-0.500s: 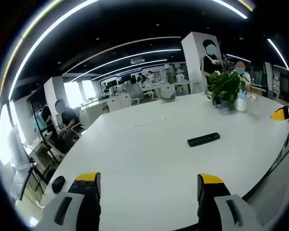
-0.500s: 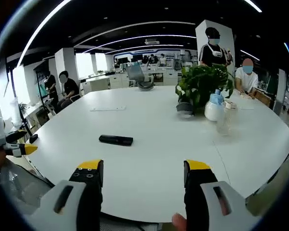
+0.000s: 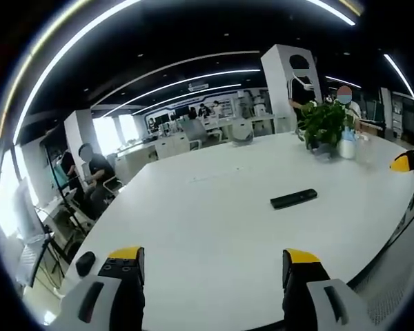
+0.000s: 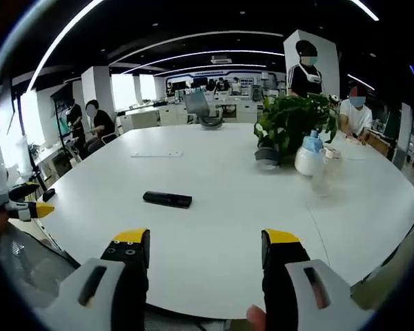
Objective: Press the specified remote control buttons in sequence, fully releasing each button before pressing the next.
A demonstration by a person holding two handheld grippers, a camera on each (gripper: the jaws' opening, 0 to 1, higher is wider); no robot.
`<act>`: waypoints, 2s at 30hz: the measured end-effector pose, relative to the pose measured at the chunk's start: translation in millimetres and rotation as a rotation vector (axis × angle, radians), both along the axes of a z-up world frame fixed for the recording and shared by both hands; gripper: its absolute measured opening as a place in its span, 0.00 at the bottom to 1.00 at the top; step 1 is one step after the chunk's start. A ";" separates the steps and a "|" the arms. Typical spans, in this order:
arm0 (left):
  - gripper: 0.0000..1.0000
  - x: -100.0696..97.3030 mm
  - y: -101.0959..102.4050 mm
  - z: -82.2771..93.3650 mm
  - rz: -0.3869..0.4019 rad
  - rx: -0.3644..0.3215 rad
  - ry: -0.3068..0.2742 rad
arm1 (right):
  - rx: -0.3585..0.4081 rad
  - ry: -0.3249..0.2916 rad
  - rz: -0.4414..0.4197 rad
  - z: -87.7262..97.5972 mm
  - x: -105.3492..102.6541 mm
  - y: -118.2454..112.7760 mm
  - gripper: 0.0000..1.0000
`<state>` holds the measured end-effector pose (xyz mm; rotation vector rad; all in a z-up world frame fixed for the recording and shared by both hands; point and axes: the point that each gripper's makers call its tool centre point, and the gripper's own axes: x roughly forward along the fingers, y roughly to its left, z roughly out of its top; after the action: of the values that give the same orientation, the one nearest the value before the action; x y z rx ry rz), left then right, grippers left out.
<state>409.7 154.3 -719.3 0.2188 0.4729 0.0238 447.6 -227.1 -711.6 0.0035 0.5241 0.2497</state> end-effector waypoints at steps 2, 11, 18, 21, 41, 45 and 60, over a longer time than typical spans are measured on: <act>0.85 0.1 -0.8 -0.3 -0.004 0.004 0.002 | 0.008 -0.003 -0.004 0.8 0.0 -0.7 0.68; 0.85 0.3 -2.2 0.5 -0.010 0.005 -0.001 | 0.021 -0.017 -0.017 3.5 0.3 -3.2 0.67; 0.85 0.2 -2.3 1.0 -0.012 0.015 -0.003 | 0.020 -0.010 -0.005 2.4 -0.4 -1.4 0.66; 0.85 0.3 -1.2 2.3 -0.007 0.013 -0.010 | 0.015 -0.007 0.003 1.9 -0.7 0.1 0.66; 0.85 1.0 -14.2 -2.8 -0.080 0.022 0.029 | 0.002 0.010 0.009 -3.1 -0.3 -2.0 0.63; 0.81 2.3 -16.1 -7.6 -0.086 -0.021 0.070 | -0.010 0.023 0.015 -5.7 -0.8 -1.4 0.63; 0.80 53.1 -41.5 6.6 -0.294 0.099 0.096 | 0.012 0.028 -0.010 -6.3 -0.2 -6.4 0.61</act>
<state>462.8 112.8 -712.6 0.3865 0.5317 -0.2524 447.4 -233.5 -717.9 0.0211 0.5507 0.2433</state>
